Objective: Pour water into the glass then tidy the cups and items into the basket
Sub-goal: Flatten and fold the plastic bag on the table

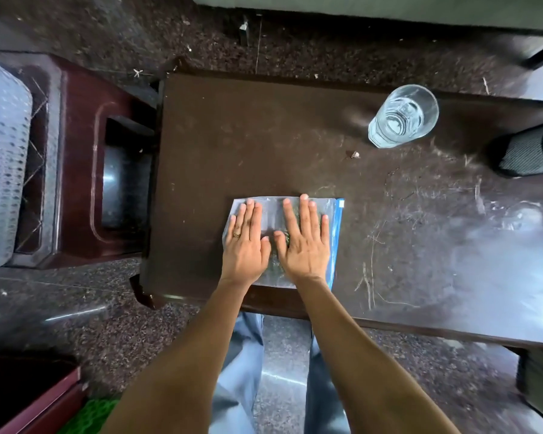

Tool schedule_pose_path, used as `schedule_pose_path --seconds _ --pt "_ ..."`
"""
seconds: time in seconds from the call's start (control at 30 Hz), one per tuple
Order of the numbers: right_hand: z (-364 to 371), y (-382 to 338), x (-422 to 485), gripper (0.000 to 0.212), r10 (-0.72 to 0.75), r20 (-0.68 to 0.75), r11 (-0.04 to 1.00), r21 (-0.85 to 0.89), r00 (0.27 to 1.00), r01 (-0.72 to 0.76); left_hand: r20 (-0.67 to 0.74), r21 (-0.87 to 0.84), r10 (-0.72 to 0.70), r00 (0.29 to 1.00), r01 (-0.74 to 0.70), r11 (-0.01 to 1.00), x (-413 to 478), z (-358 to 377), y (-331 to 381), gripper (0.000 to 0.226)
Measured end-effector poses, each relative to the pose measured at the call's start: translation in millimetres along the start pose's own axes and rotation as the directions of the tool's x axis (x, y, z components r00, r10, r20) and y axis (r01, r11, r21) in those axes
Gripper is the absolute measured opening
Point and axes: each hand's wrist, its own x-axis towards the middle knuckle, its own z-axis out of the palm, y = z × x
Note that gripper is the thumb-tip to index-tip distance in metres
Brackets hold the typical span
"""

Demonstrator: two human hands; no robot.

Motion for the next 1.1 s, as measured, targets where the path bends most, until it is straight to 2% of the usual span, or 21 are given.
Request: schedule_pose_path --seconds 0.1,0.17,0.2,0.27,0.3,0.4,0.43,0.5,0.53,0.57,0.63,0.67,0.7,0.77,0.83,0.9,0.97,1.03,1.1 --pt "-4.9 16.0 -8.8 0.068 0.083 -0.026 0.996 -0.014 0.996 -0.083 0.013 -0.008 -0.056 0.998 0.056 0.998 -1.4 -3.2 3.7 0.065" --pt "-5.8 16.9 -9.3 0.070 0.086 -0.032 0.996 -0.023 0.996 -0.087 -0.016 -0.059 -0.205 0.979 0.203 0.977 -8.9 -5.6 9.5 0.070" --pt "-5.4 16.1 -8.9 0.070 0.086 -0.032 0.996 -0.019 0.996 -0.087 -0.037 -0.099 -0.336 0.941 0.331 0.938 -15.7 -8.5 14.1 0.072" --pt "-4.3 14.8 -8.7 0.070 0.084 -0.036 0.996 -0.017 0.996 -0.085 -0.076 -0.198 -0.569 0.819 0.547 0.813 -30.8 -16.2 24.0 0.074" --pt "-4.0 15.1 -8.7 0.069 0.082 -0.035 0.996 -0.019 0.996 -0.083 -0.078 -0.254 -0.613 0.786 0.579 0.774 -38.0 -18.4 26.1 0.075" --pt "-4.4 16.6 -9.9 0.068 0.079 -0.034 0.997 -0.021 0.996 -0.080 -0.056 -0.511 -0.596 0.801 0.490 0.706 -53.6 -24.7 29.2 0.083" --pt "-4.6 16.2 -9.9 0.068 0.077 -0.041 0.997 -0.017 0.996 -0.078 -0.033 -0.607 -0.636 0.771 0.489 0.626 -54.7 -28.8 30.8 0.086" --pt "-4.6 15.0 -9.4 0.068 0.075 -0.056 0.997 -0.012 0.996 -0.076 0.029 -0.694 -0.755 0.655 0.557 0.456 -52.6 -39.5 39.9 0.085" --pt "-4.1 15.6 -9.1 0.068 0.075 -0.068 0.997 -0.009 0.995 -0.076 0.030 -0.691 -0.781 0.624 0.577 0.434 -50.8 -44.3 47.3 0.075" --pt "-3.6 16.4 -9.1 0.068 0.073 -0.080 0.997 -0.009 0.994 -0.074 -0.015 -0.672 -0.769 0.639 0.563 0.481 -50.1 -48.7 55.7 0.057" --pt "-3.0 17.2 -10.1 0.068 0.075 -0.088 0.997 0.007 0.993 -0.075 -0.150 -0.586 -0.655 0.741 0.466 0.662 -50.3 -56.0 72.8 0.016" --pt "-3.4 17.4 -9.7 0.067 0.075 -0.099 0.997 0.028 0.992 -0.073 -0.210 -0.543 -0.593 0.777 0.412 0.732 -50.9 -54.7 82.3 0.012" --pt "-3.4 16.7 -8.7 0.066 0.075 -0.107 0.996 0.050 0.991 -0.070 -0.248 -0.514 -0.539 0.805 0.362 0.777 -51.3 -50.1 91.8 0.011" --pt "-4.9 18.5 -7.3 0.058 0.078 -0.120 0.993 0.098 0.990 -0.066 -0.253 -0.503 -0.443 0.860 0.275 0.819 -49.6 -38.4 112.2 0.033" --pt "-7.8 22.5 -7.4 0.052 0.115 -0.156 0.959 0.274 0.981 -0.069 -0.194 -0.468 -0.297 0.935 0.178 0.866 -46.0 -26.8 126.7 0.050" --pt "-16.5 32.9 -12.6 0.044 0.225 -0.168 0.799 0.596 0.960 -0.083 -0.131 -0.382 -0.201 0.971 0.138 0.914 -41.1 -13.2 134.7 0.056" --pt "-29.0 44.6 -20.9 0.038 0.319 -0.150 0.589 0.805 0.936 -0.072 -0.050 -0.330 -0.188 0.981 0.162 0.930 -37.2 -1.5 138.6 0.059" --pt "-39.3 54.5 -21.7 0.037 0.329 -0.121 0.496 0.866 0.937 -0.062 0.015 -0.307 -0.190 0.982 0.186 0.933 -34.3 7.5 138.9 0.061" --pt "-42.3 61.9 -19.9 0.034 0.283 -0.101 0.470 0.882 0.954 -0.046 0.057 -0.270 -0.171 0.984 0.180 0.946 -29.3 14.9 138.9 0.062"
